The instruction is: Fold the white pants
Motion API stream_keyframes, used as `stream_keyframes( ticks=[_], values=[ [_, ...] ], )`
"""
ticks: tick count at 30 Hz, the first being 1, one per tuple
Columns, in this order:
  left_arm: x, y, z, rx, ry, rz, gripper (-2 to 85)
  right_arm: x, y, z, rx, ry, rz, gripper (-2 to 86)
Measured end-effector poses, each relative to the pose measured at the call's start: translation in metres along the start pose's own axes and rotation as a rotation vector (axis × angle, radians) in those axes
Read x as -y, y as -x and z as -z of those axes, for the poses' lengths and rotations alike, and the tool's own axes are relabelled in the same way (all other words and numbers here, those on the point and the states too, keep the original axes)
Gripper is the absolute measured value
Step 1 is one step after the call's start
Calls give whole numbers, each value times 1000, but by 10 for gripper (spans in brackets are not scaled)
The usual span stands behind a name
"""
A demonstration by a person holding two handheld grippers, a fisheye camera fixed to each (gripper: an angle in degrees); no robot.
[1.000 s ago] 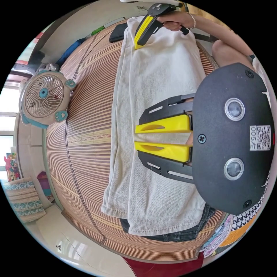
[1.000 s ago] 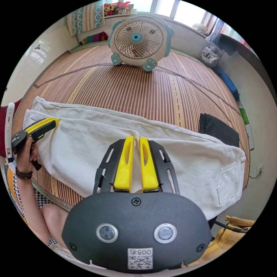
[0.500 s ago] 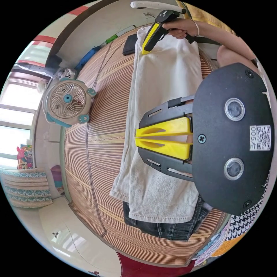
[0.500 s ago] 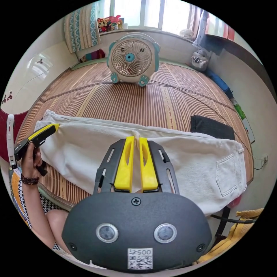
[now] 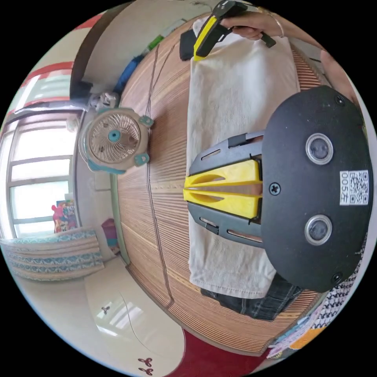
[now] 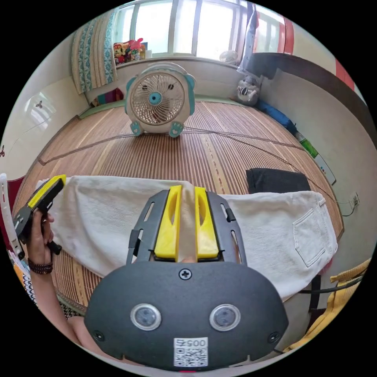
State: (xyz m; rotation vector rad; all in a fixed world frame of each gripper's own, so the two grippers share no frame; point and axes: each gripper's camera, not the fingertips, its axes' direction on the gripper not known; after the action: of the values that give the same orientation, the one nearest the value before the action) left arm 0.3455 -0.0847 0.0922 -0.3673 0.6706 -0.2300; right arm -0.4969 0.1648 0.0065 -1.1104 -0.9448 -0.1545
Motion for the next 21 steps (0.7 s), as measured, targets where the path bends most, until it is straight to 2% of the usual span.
stream_keyframes(
  ticks=[3, 7, 12, 21],
  values=[
    [-5, 16, -3, -33, 30, 25, 56, -1, 3, -32, 15, 145, 25, 78],
    [-13, 45, 1, -94, 52, 84, 55, -6, -10, -12, 42, 78, -15, 89],
    [-20, 64, 13, -135, 79, 107, 55, -20, -23, 26, 185, -14, -40, 89],
    [-64, 104, 35, -161, 75, 141, 81, -50, 18, 46, 249, -1, 133, 91]
  ],
)
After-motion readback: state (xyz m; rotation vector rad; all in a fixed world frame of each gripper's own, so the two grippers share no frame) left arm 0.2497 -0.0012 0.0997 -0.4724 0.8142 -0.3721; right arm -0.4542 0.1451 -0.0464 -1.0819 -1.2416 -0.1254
